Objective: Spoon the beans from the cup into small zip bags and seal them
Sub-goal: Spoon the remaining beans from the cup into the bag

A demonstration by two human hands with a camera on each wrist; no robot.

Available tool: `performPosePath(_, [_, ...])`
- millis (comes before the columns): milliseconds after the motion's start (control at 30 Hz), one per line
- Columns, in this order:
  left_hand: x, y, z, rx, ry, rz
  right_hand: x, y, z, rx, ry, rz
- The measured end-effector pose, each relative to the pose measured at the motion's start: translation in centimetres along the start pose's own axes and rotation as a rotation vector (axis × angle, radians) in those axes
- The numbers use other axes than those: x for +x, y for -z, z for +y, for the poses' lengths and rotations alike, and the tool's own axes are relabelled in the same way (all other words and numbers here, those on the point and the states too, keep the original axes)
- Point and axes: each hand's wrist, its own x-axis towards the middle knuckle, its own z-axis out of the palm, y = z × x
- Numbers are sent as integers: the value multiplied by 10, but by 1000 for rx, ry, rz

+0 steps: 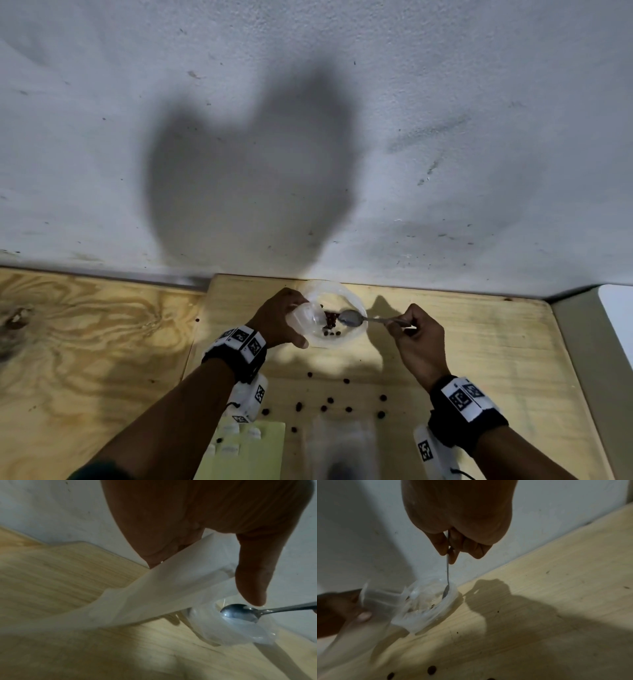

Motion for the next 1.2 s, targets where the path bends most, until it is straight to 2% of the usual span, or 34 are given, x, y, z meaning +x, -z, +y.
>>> performPosePath(233, [10,4,5,-98,108,-3,-1,-16,6,12,-100,40])
performPosePath(367, [12,6,11,-162,151,-11,-2,-18,18,114,-225,-26])
performPosePath(667, [14,4,11,-219,154,-4,-1,-22,27,130,-278,-78])
performPosePath(800, [15,3,15,-204,139,-6,-2,-27,21,252,-399,-118])
performPosePath(933, [16,5,15,-156,109,-17,8,-17,17,329,-504,-32])
performPosePath(1033, [15,8,15,-86,83,-15,19,1,11,354,-485,0])
performPosePath(1200, [13,9,14,23,25,7,33,28,-16,374,-376,-26])
